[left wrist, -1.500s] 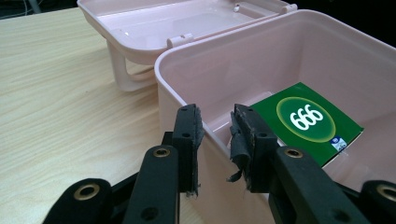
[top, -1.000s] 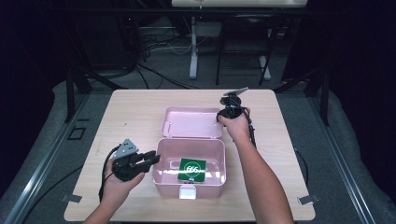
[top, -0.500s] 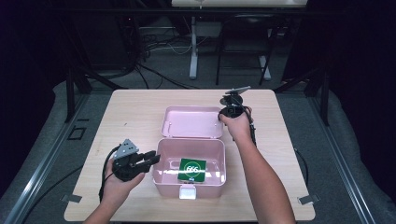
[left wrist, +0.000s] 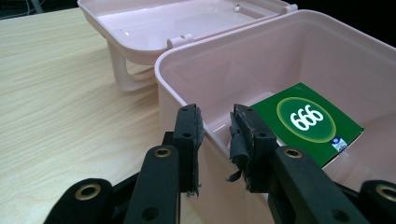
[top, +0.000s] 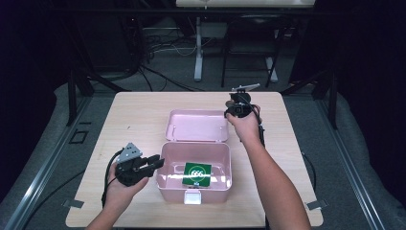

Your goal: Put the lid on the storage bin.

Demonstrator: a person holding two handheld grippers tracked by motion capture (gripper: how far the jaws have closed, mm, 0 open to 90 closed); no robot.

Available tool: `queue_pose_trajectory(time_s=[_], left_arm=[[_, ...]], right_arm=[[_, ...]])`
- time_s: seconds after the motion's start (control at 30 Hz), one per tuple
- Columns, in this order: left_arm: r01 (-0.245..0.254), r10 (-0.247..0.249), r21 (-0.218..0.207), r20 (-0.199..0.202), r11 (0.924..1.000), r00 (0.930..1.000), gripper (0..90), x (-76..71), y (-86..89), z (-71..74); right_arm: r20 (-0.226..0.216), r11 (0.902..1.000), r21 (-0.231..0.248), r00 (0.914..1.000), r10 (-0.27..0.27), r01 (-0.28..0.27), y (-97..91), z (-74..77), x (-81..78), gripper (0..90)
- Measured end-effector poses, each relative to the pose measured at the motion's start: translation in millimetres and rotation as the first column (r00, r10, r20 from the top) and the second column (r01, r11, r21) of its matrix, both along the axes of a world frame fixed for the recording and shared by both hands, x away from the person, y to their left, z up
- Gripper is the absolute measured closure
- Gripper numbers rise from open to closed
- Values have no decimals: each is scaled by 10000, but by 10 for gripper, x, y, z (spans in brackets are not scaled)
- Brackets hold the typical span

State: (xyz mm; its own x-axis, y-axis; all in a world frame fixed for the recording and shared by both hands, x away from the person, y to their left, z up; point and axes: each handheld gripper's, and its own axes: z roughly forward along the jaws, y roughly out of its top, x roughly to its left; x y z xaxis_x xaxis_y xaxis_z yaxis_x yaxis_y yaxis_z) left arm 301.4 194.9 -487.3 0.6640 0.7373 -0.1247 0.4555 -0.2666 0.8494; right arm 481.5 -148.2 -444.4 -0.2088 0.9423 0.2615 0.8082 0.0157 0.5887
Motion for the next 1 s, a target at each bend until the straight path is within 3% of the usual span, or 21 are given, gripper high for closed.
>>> queue_pose_trajectory(time_s=[0.07, 0.13, 0.3, 0.37, 0.4, 0.57, 0.77, 1.0], left_arm=[[-9, 9, 4, 8, 10000, 10000, 717, -2, -1, 0], [-4, 4, 5, 8, 10000, 10000, 717, -2, 0, 0], [39, -39, -36, 2, 10000, 10000, 717, 3, 6, -2], [42, -42, -34, 5, 10000, 10000, 717, 2, 7, -2], [37, -37, -43, 4, 10000, 10000, 717, 2, 7, -3], [32, -32, -33, 9, 10000, 10000, 717, 1, 5, -3], [27, -27, -38, 8, 10000, 10000, 717, 1, 5, -3], [11, -10, -73, 24, 10000, 10000, 718, 0, 4, -6]], right_arm=[[-33, 9993, -339, 9999, -141, 140, 22, -6, 13, 827], [-285, 9990, -321, 9991, -307, 298, 16, -53, 47, 803], [-1045, 9984, -352, 9933, -485, 450, 13, -151, 113, 801], [-1123, 9985, -358, 9927, -447, 409, 9, -165, 124, 793], [-1441, 9987, -314, 9886, -433, 391, 14, -196, 149, 788], [-1711, 9985, -488, 9847, -346, 266, 25, -223, 162, 828], [-1915, 9972, -688, 9805, -430, 303, 62, -167, 178, 845], [-1586, 9943, -984, 9857, -571, 417, 109, -58, 148, 861]])
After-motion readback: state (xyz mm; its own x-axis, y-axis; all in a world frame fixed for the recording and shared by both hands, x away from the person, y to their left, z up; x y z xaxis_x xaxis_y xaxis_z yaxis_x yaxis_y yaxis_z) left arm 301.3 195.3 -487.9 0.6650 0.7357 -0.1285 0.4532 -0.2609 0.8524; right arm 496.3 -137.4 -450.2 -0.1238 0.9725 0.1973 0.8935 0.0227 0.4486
